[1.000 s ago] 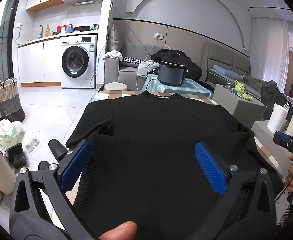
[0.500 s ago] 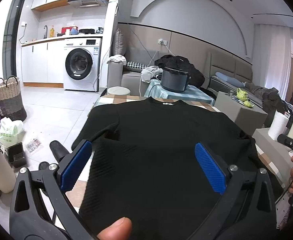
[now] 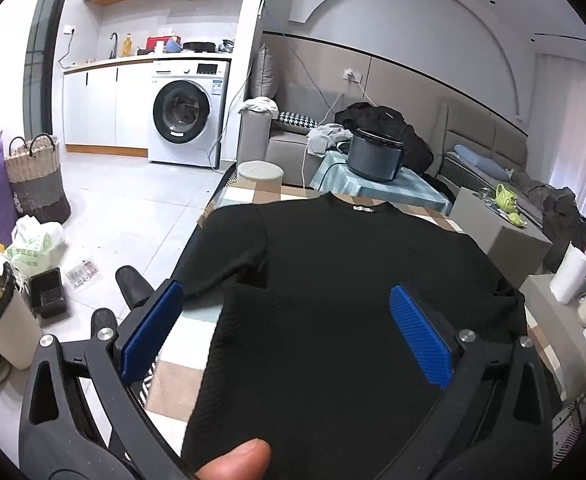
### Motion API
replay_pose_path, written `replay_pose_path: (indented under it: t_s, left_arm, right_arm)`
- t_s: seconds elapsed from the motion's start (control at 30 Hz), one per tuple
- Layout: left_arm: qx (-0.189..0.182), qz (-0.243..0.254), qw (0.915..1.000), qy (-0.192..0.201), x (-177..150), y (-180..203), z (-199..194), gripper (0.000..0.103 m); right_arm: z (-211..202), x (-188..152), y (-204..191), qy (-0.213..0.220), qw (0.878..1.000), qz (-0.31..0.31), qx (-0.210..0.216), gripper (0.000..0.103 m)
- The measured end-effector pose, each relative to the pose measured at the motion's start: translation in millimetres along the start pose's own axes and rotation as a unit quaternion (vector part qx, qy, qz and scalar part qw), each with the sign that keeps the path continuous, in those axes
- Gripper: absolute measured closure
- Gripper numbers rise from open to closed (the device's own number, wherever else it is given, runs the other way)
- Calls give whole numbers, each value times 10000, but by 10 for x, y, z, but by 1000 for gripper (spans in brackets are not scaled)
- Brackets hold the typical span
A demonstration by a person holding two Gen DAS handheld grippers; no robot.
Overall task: Fold small clothes
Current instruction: 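Grasp the sweater hem edge with the right gripper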
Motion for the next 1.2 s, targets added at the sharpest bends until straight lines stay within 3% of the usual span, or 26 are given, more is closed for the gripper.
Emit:
replay_pose_path:
  t_s: [0.17, 0.33, 0.43, 0.63, 0.73, 0.8, 0.97, 1.03, 1.2]
  left_arm:
    - [187, -60, 9998, -57, 198, -158, 71, 0]
    - [360, -297, 9987, -225, 221, -353, 372, 0]
    - [410, -317, 9981, -323, 172, -393, 564, 0]
    - [414, -327, 9972, -524, 83, -423, 1013, 0]
    - [462, -328, 9965, -614, 17, -436, 1206, 0]
    - [468, -372, 9961, -656, 1, -464, 1344, 0]
    - [516, -492, 9943, -792, -109, -561, 1615, 1]
    - [520, -519, 9938, -836, -142, -587, 1702, 0]
    - [547, -476, 9932, -914, -190, -606, 1867, 0]
  right_arm:
    - [-57, 303, -69, 230, 9997, 119, 44, 0]
    - [281, 297, 242, -290, 9975, 638, -64, 0]
    - [489, 243, 601, -548, 9910, 1189, -296, 10]
    - [818, 192, 1456, -780, 9626, 2472, -786, 13]
    - [964, 122, 1887, -874, 9389, 3183, -977, 18]
    - [1054, 72, 2189, -882, 9227, 3514, -1319, 23]
    - [1249, 9, 2672, -881, 8945, 4076, -1613, 29]
    - [1279, -7, 2765, -863, 8896, 4154, -1690, 32]
    - [1367, 72, 2839, -759, 8919, 3997, -1977, 39]
Point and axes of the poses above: each gripper's, at about its wrist camera, not at the fingertips, and z roughly the way its jaws point, y to its right, x to its top, the point moved 9 cm from there along z, roughly the way its jaws point, and after that the axes turned 15 degrees about z, right-handed, at the moved point
